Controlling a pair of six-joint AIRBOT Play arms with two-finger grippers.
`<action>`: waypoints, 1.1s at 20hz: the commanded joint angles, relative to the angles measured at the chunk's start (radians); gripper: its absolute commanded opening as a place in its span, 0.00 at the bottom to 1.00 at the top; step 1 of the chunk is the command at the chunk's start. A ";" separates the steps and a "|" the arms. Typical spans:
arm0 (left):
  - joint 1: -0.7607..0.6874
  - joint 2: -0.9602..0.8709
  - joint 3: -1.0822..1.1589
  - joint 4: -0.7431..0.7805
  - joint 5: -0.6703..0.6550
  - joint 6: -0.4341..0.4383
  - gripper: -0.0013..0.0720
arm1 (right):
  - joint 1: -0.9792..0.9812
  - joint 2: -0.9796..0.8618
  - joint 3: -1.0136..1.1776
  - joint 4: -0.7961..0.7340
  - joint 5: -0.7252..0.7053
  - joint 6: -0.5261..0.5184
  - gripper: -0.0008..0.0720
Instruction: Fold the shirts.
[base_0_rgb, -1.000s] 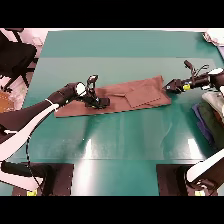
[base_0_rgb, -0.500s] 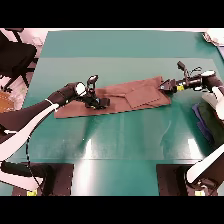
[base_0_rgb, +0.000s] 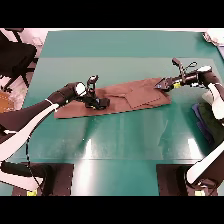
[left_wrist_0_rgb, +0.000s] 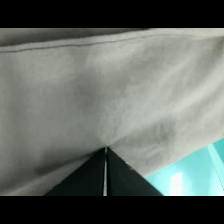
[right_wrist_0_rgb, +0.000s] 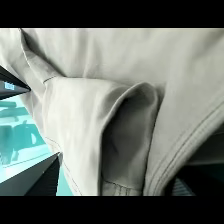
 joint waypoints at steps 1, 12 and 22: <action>0.000 0.000 0.001 0.000 0.000 -0.001 0.05 | 0.005 0.000 0.004 -0.035 -0.009 -0.001 1.00; 0.000 -0.001 0.001 -0.006 0.006 0.011 0.05 | 0.032 0.000 0.002 -0.124 -0.094 0.045 0.07; -0.005 -0.001 0.001 -0.027 0.095 0.042 0.05 | 0.016 0.106 0.003 -0.015 -0.024 0.056 0.03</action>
